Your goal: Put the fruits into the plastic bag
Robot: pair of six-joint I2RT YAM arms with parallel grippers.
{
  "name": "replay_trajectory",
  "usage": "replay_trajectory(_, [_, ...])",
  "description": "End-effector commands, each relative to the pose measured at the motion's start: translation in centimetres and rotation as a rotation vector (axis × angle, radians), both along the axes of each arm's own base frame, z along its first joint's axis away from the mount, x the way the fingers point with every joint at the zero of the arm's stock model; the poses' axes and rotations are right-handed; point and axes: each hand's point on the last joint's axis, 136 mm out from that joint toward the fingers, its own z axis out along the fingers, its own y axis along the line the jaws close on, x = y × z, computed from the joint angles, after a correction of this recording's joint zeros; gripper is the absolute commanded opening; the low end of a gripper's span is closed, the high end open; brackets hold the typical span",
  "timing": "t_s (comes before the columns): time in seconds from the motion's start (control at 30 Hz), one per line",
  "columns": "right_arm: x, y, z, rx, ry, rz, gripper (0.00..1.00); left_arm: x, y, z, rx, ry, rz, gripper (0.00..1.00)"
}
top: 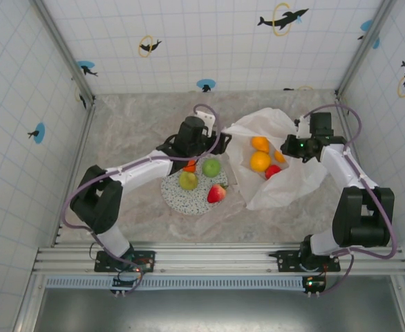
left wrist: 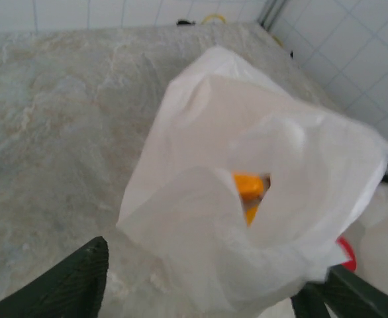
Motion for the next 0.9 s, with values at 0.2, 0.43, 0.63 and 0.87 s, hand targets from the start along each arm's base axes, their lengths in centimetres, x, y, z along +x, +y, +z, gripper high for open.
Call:
replay_trajectory(0.2, [0.7,1.2,0.6,0.061,-0.044,0.019,0.0,-5.9,6.1,0.5,-0.036,0.016,0.063,0.96])
replay_trajectory(0.43, [0.8,1.5,0.1,0.069,-0.044,0.031,0.0,-9.2,12.4,-4.0,0.059,0.085,0.227,0.98])
replay_trajectory(0.63, [0.9,2.2,-0.5,0.083,-0.034,0.053,0.0,-8.7,13.1,-7.5,0.227,0.166,0.247,0.98])
replay_trajectory(0.87, [0.6,2.1,-0.3,0.074,-0.039,0.057,0.0,-7.9,12.1,-9.7,0.268,0.208,0.235,0.98])
